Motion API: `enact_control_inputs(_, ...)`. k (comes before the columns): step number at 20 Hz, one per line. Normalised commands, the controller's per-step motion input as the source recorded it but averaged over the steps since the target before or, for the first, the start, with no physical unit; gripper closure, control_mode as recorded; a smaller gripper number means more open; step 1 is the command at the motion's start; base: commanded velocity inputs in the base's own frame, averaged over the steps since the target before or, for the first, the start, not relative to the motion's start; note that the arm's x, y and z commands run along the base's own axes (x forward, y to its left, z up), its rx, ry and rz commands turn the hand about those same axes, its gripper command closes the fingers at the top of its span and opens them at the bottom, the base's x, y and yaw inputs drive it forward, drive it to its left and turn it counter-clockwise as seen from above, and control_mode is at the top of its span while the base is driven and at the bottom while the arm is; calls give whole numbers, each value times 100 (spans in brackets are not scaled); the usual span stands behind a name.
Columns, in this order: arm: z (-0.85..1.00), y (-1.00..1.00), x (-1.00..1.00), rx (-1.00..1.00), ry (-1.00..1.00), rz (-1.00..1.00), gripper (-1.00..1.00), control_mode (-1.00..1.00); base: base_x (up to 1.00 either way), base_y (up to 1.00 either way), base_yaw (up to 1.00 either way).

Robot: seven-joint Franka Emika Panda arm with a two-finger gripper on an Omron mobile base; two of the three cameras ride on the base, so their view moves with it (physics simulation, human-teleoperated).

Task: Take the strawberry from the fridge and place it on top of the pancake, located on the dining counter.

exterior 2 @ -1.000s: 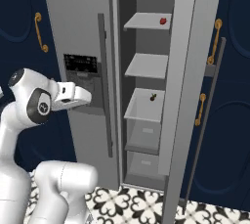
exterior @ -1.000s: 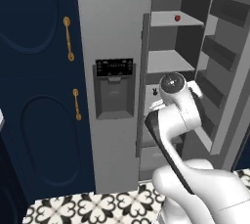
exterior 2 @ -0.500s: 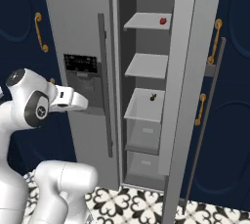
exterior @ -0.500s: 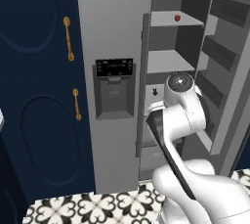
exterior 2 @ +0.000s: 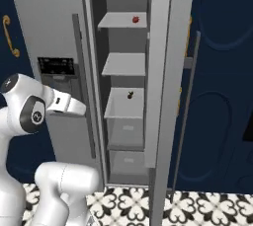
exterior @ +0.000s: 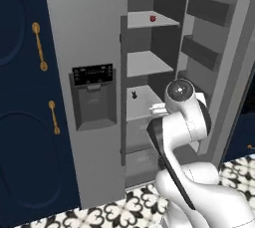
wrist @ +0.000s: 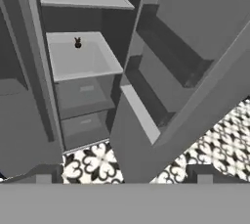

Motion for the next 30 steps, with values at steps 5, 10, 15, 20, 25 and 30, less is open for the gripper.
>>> enact_control_inputs(5,0,0,0,0,0,0,-100,100,71,-1,-21)
enact_control_inputs(10,0,0,0,0,0,0,-100,100,84,-7,-1)
enact_control_inputs(15,0,0,0,0,0,0,-100,100,58,-33,-8)
enact_control_inputs(20,0,0,0,0,0,0,-100,100,38,-13,-26)
enact_control_inputs(25,0,0,0,0,0,0,-100,100,46,0,-24)
enact_control_inputs(30,0,0,0,0,0,0,-100,100,43,1,-6)
